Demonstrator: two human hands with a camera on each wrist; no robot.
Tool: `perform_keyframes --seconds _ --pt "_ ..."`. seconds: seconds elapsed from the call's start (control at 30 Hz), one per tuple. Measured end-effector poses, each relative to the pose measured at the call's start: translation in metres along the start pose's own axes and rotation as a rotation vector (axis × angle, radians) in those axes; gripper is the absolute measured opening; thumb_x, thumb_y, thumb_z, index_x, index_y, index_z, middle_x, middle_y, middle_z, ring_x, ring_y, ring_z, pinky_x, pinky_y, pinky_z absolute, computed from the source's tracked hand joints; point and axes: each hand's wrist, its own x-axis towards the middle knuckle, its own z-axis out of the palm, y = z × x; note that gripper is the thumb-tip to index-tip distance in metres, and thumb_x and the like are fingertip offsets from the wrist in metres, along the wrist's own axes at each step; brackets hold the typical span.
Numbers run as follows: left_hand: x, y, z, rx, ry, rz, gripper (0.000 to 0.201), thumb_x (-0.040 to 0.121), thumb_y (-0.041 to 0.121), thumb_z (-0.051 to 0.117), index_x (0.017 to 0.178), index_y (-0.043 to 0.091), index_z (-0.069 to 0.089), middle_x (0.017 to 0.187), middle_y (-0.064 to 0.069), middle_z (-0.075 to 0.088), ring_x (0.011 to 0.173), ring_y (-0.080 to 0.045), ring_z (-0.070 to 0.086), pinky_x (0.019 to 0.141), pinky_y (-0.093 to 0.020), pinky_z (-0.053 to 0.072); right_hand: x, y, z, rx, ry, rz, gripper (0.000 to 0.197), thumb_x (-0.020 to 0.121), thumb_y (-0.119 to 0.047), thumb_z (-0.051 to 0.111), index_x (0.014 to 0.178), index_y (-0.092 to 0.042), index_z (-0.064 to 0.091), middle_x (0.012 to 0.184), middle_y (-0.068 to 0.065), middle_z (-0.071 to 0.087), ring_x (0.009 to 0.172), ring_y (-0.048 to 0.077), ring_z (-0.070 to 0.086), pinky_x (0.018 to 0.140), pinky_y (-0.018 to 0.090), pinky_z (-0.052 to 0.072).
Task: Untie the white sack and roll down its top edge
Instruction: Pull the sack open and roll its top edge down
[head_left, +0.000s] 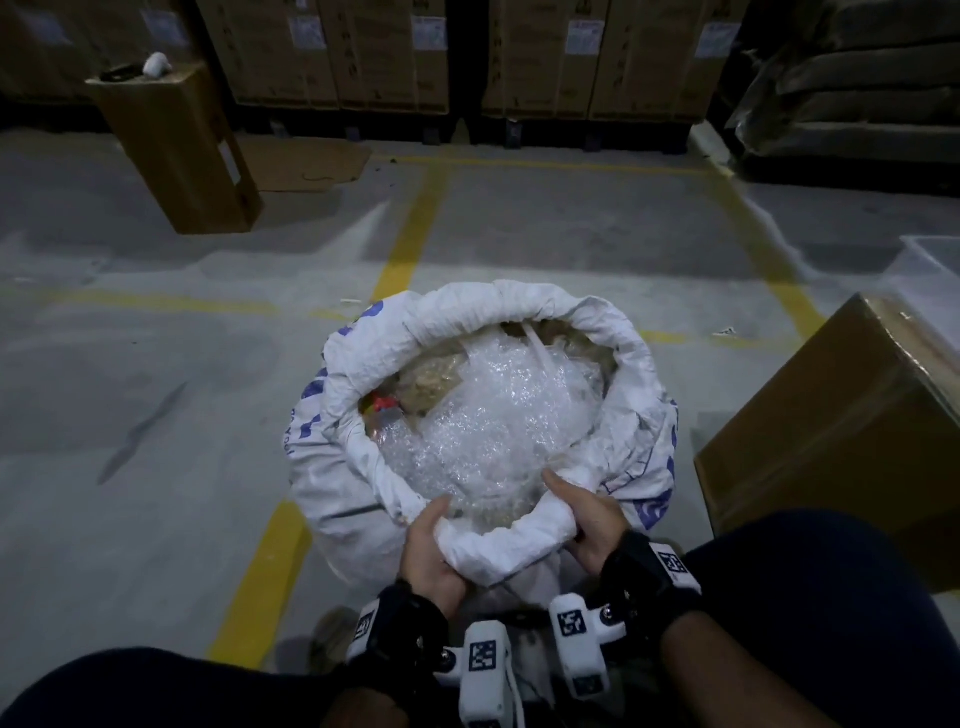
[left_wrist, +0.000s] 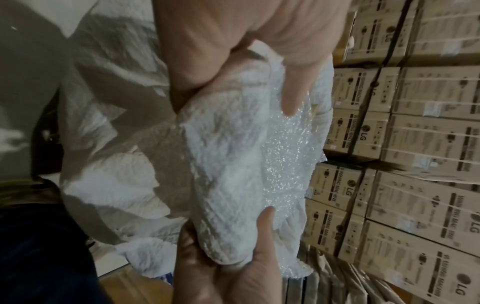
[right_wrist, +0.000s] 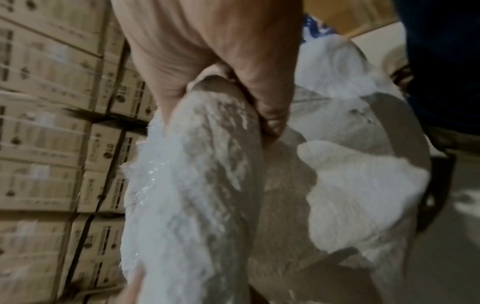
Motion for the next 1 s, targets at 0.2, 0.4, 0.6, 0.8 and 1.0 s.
perform_keyframes --seconds 0.2,0.4,0.6,0.8,1.0 --pt "0.031 -0.014 -0.024 0.167 0.184 -0.001 0.051 0.084 0.012 0.057 0.129 -0.012 0.049 0.127 -0.030 0.055 0.113 -0.043 0.057 0.091 -0.050 0.049 -0.004 0.005 -0.024 -0.701 0.201 -0.083 0.115 0.047 -0.073 0.068 0.128 0.007 0.049 0.122 0.022 0.061 0.103 0.032 0.064 0.081 0.038 0.056" --pt "0.035 -0.019 -0.027 0.263 0.257 0.052 0.032 0.084 0.001 0.055 0.113 -0.012 0.058 0.112 -0.030 0.063 0.100 -0.044 0.063 0.069 -0.049 0.058 -0.023 0.015 -0.007 -1.010 0.093 -0.001 0.080 0.074 -0.079 0.043 0.094 -0.004 0.063 0.097 0.017 0.067 0.089 0.026 0.064 0.080 0.031 0.049" --pt "0.028 -0.012 -0.030 0.397 0.259 0.025 0.036 0.077 0.000 0.058 0.109 -0.015 0.061 0.108 -0.029 0.065 0.095 -0.041 0.067 0.077 -0.045 0.057 -0.001 0.014 0.018 -1.015 0.211 -0.063 0.044 0.082 -0.029 0.060 0.117 -0.003 0.062 0.118 0.015 0.064 0.109 0.028 0.062 0.085 0.030 0.050" --pt "0.001 0.000 -0.031 1.018 0.622 0.132 0.016 0.074 0.030 0.064 0.079 0.015 0.064 0.078 -0.001 0.062 0.071 -0.015 0.060 0.066 -0.025 0.051 -0.009 0.032 0.002 -1.000 0.358 -0.015 0.043 0.090 -0.028 0.052 0.122 0.001 0.056 0.129 0.017 0.058 0.118 0.030 0.056 0.089 0.028 0.044" --pt "-0.020 0.000 -0.020 1.664 0.752 0.168 0.057 0.093 0.055 0.042 0.117 0.006 0.061 0.123 -0.013 0.062 0.114 -0.027 0.058 0.090 -0.029 0.044 -0.016 0.042 0.001 -0.898 0.408 -0.090 0.038 0.089 -0.018 0.054 0.120 0.004 0.055 0.126 0.022 0.059 0.114 0.037 0.057 0.088 0.032 0.045"
